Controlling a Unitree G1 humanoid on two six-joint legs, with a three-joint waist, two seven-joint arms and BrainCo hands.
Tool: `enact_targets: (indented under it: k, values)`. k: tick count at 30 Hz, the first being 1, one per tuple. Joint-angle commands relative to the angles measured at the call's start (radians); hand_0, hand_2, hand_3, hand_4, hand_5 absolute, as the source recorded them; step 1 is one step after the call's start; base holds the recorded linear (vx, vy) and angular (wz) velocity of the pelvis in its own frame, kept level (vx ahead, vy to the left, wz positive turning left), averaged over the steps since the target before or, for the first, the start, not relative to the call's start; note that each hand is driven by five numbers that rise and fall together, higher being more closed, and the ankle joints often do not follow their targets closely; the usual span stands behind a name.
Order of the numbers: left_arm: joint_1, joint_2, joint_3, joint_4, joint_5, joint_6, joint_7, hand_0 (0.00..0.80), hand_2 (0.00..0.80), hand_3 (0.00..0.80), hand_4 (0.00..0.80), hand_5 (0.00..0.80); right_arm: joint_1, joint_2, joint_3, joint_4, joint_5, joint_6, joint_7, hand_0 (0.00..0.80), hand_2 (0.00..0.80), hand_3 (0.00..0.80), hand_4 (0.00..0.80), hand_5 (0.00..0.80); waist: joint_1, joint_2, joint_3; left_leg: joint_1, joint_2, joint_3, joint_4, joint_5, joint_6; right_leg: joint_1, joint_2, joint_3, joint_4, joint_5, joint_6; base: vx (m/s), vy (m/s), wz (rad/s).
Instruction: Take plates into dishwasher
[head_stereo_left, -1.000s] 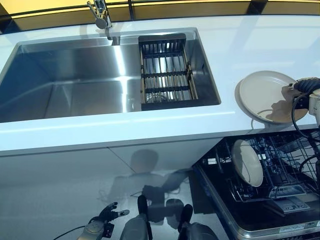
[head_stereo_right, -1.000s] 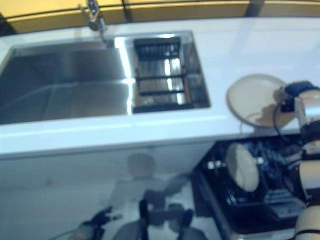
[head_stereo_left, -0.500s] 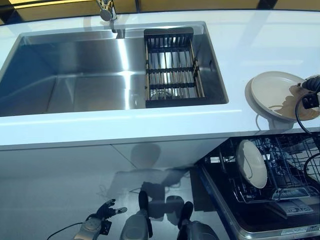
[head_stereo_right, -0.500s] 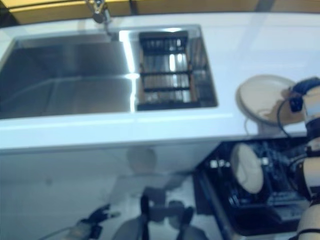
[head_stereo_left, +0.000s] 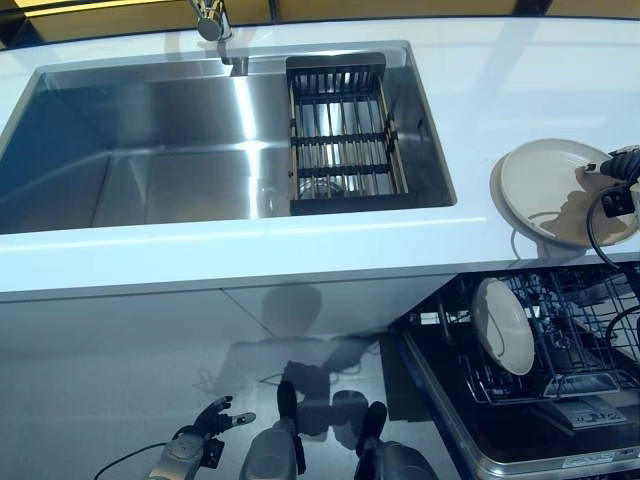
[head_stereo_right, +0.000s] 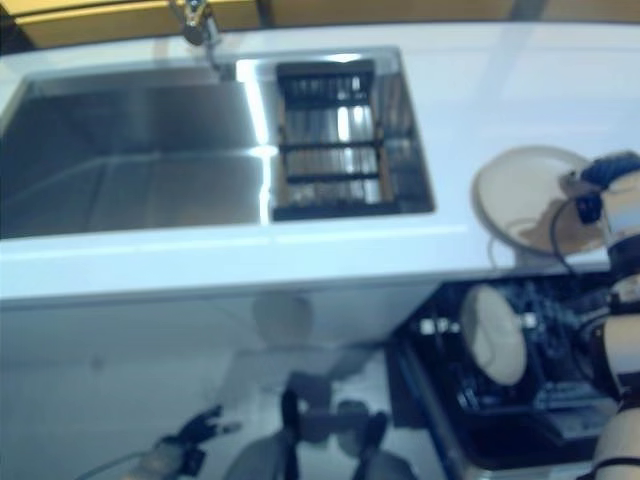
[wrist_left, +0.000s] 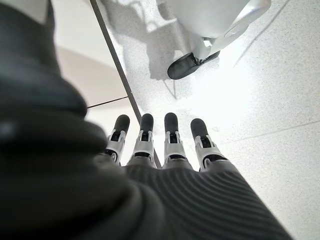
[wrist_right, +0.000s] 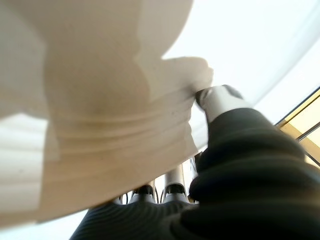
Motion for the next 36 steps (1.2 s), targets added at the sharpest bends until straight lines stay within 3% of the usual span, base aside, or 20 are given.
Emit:
enact_targets:
  k: [1, 13, 21, 31, 36]
  values:
    - [-0.031, 0.021, -0.041, -0.025, -0.042, -0.016, 0.002, 0.000, 0.000, 0.000, 0.000, 0.000, -0.025, -0.029, 0.073, 0.015, -0.021, -0.024, -0.021, 0.000, 0.000, 0.000, 0.000, 0.000, 0.023, -0.030, 0.036, 0.040, -0.041, 0.096, -0.002, -0.171, 0.019, -0.037, 0.027, -0.003, 0.025, -0.109, -0.008, 0.000, 0.000, 0.00]
    - [-0.030, 0.016, -0.045, -0.021, -0.044, -0.018, 0.003, 0.000, 0.000, 0.000, 0.000, 0.000, -0.017, -0.025, 0.058, -0.008, 0.027, -0.039, -0.081, 0.000, 0.000, 0.000, 0.000, 0.000, 0.019, -0.031, 0.036, 0.040, -0.040, 0.094, -0.002, -0.170, 0.015, -0.037, 0.030, 0.003, 0.018, -0.105, -0.009, 0.000, 0.000, 0.00]
    - [-0.026, 0.014, -0.050, -0.029, -0.046, -0.014, 0.009, 0.000, 0.000, 0.000, 0.000, 0.000, -0.008, -0.039, 0.075, -0.052, -0.118, -0.079, -0.149, 0.000, 0.000, 0.000, 0.000, 0.000, 0.014, -0.029, 0.030, 0.038, -0.041, 0.094, -0.002, -0.171, 0.015, -0.038, 0.030, 0.005, 0.013, -0.102, -0.007, 0.000, 0.000, 0.00]
    - [-0.018, 0.011, -0.058, -0.034, -0.049, -0.015, 0.009, 0.000, 0.000, 0.000, 0.000, 0.000, 0.012, -0.061, 0.065, -0.132, -0.146, -0.158, -0.381, 0.000, 0.000, 0.000, 0.000, 0.000, 0.006, -0.025, 0.017, 0.045, -0.043, 0.090, -0.002, -0.175, 0.018, -0.028, 0.034, 0.012, 0.005, -0.102, -0.005, 0.000, 0.000, 0.00]
    - [-0.013, 0.006, -0.056, -0.037, -0.039, -0.004, 0.013, 0.000, 0.000, 0.000, 0.000, 0.000, 0.065, -0.064, -0.012, -0.209, -0.039, -0.210, -0.481, 0.000, 0.000, 0.000, 0.000, 0.000, -0.004, -0.031, 0.001, 0.058, -0.044, 0.091, -0.002, -0.183, 0.021, -0.018, 0.037, 0.020, 0.010, -0.110, -0.005, 0.000, 0.000, 0.00]
